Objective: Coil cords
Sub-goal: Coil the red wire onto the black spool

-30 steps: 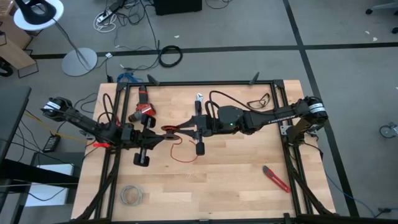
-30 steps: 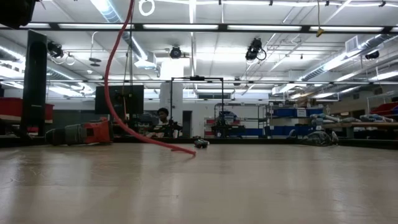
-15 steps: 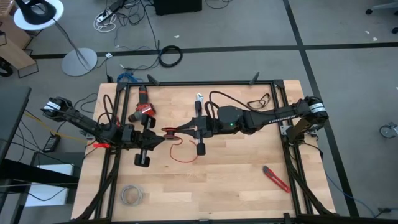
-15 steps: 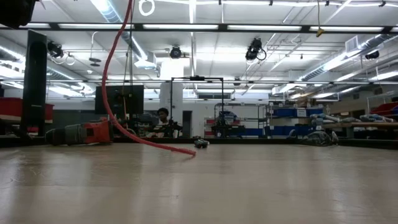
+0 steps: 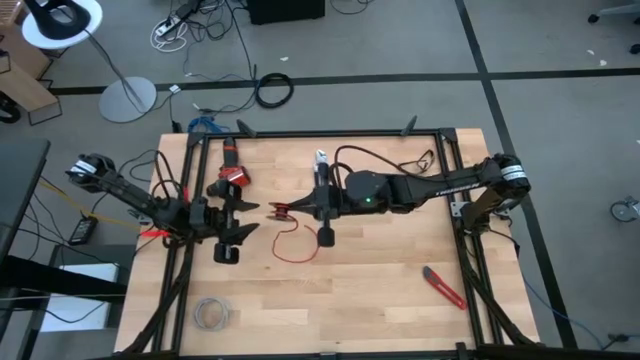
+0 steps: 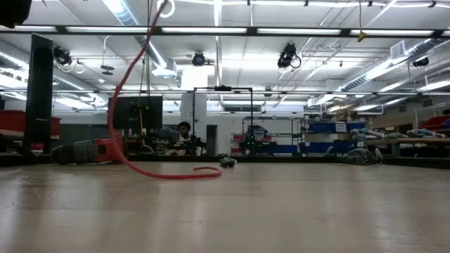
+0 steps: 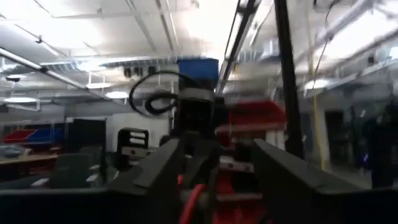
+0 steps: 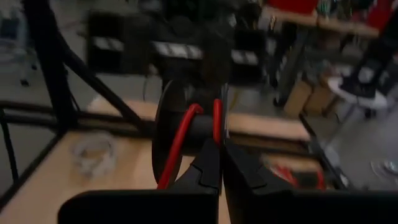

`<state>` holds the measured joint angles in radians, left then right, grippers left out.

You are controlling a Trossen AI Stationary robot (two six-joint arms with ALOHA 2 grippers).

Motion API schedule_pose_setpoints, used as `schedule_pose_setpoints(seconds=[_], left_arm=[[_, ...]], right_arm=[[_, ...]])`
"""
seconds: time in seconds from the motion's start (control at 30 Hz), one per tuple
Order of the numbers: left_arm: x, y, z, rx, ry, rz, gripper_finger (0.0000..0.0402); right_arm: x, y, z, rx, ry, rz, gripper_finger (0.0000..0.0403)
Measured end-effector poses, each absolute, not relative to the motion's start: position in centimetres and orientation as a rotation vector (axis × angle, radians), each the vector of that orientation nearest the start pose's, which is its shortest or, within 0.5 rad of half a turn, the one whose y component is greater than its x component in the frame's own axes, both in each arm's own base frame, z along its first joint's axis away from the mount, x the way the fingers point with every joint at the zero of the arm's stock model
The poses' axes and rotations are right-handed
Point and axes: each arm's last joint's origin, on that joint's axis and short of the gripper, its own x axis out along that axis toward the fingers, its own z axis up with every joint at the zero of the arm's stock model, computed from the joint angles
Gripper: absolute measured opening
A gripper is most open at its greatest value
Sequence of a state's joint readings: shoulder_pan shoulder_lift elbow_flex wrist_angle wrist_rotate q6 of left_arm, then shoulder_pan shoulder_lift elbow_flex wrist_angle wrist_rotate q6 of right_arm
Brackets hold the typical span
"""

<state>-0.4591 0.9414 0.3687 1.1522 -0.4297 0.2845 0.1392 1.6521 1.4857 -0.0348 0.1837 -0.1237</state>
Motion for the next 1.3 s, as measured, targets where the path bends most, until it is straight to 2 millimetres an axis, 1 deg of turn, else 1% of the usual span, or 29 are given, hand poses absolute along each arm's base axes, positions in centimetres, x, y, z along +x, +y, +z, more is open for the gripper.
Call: schedule_pose_setpoints(seconds=[0.1, 0.23, 0.3, 0.37, 0.5, 0.63, 0.77, 0.93, 1.03, 1.2, 1.3], left_arm=[[17.2, -7.4, 28.8, 0.052, -0.401, 0.09, 0.0216], [18.6, -8.0, 29.9, 0.096, -0.115, 0.161, 0.0209], [19.2, -8.2, 30.9, 0.109, 0.022, 0.189, 0.0203], [19.7, -8.4, 32.2, 0.126, 0.119, 0.218, 0.0199], [20.6, -8.9, 34.6, 0.183, 0.237, 0.238, 0.0194], [21.8, -9.0, 36.2, 0.243, 0.367, 0.272, 0.0193], [23.5, -8.9, 36.9, 0.286, 0.509, 0.305, 0.0192], [25.9, -8.8, 36.9, 0.332, 0.655, 0.3, 0.0192], [27.0, -8.7, 36.8, 0.351, 0.706, 0.297, 0.0192], [28.0, -8.7, 36.4, 0.367, 0.76, 0.294, 0.0189], [28.1, -8.7, 36.3, 0.367, 0.765, 0.288, 0.0173]], right_arm=[[38.2, 3.9, 36.2, -0.126, 0.282, -0.059, 0.0], [38.0, 2.8, 35.4, -0.102, 0.372, -0.088, 0.0], [38.0, 2.4, 35.3, -0.093, 0.391, -0.09, 0.0], [37.9, 2.1, 35.1, -0.089, 0.409, -0.087, 0.0], [37.9, 1.6, 35.0, -0.084, 0.419, -0.086, 0.0], [37.8, 1.3, 34.7, -0.068, 0.45, -0.074, 0.0], [37.7, 1.3, 34.4, -0.066, 0.48, -0.075, 0.0], [37.7, 1.3, 34.4, -0.067, 0.488, -0.075, 0.0], [37.7, 1.3, 34.4, -0.066, 0.491, -0.073, 0.0], [37.7, 1.4, 34.3, -0.065, 0.492, -0.073, 0.0], [37.7, 1.4, 34.3, -0.065, 0.493, -0.072, 0.0]])
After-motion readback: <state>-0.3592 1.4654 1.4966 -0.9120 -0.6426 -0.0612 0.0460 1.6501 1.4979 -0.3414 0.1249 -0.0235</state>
